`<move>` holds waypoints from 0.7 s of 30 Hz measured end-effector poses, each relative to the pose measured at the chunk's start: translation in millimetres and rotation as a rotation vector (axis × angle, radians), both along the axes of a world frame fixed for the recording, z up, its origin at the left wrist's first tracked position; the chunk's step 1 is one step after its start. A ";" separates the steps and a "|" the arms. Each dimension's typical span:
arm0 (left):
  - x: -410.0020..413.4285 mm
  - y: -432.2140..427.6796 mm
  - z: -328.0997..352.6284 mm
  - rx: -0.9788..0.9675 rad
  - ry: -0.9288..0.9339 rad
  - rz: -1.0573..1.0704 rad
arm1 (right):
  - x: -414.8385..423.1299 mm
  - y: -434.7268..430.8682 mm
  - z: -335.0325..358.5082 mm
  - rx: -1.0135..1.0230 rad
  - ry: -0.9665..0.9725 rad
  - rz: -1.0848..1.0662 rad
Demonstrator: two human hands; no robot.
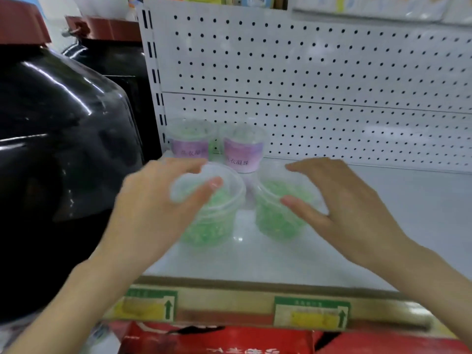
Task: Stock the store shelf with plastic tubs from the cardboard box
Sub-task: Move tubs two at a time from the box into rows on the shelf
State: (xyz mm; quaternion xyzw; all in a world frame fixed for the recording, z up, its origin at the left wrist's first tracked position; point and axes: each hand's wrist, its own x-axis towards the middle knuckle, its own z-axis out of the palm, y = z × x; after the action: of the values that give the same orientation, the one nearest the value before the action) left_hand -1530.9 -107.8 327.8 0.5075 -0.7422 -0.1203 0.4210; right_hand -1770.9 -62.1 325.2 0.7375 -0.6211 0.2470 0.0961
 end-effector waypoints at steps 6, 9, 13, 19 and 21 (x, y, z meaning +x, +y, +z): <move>-0.6 -18.4 -21.0 -0.087 -0.445 -0.210 | 16.0 -12.0 -13.7 0.038 0.268 -0.124; 32.2 -38.2 -8.4 0.005 -0.411 -0.460 | 6.1 -13.0 -3.6 0.207 0.198 -0.029; 65.1 -41.0 16.4 -0.005 -0.254 -0.417 | -9.1 -13.7 8.9 0.391 -0.028 0.117; 9.7 -23.6 -5.1 -0.180 -0.410 -0.212 | 4.2 -10.6 -0.5 0.219 -0.123 0.075; 5.9 -33.2 -10.3 -0.179 -0.509 -0.193 | 7.2 -10.6 -3.2 0.182 -0.114 0.036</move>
State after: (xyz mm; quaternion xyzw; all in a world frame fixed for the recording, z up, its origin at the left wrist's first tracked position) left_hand -1525.0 -140.9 317.5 0.4093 -0.8764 0.0373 0.2509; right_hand -1763.7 -72.7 322.0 0.7389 -0.6323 0.2326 -0.0113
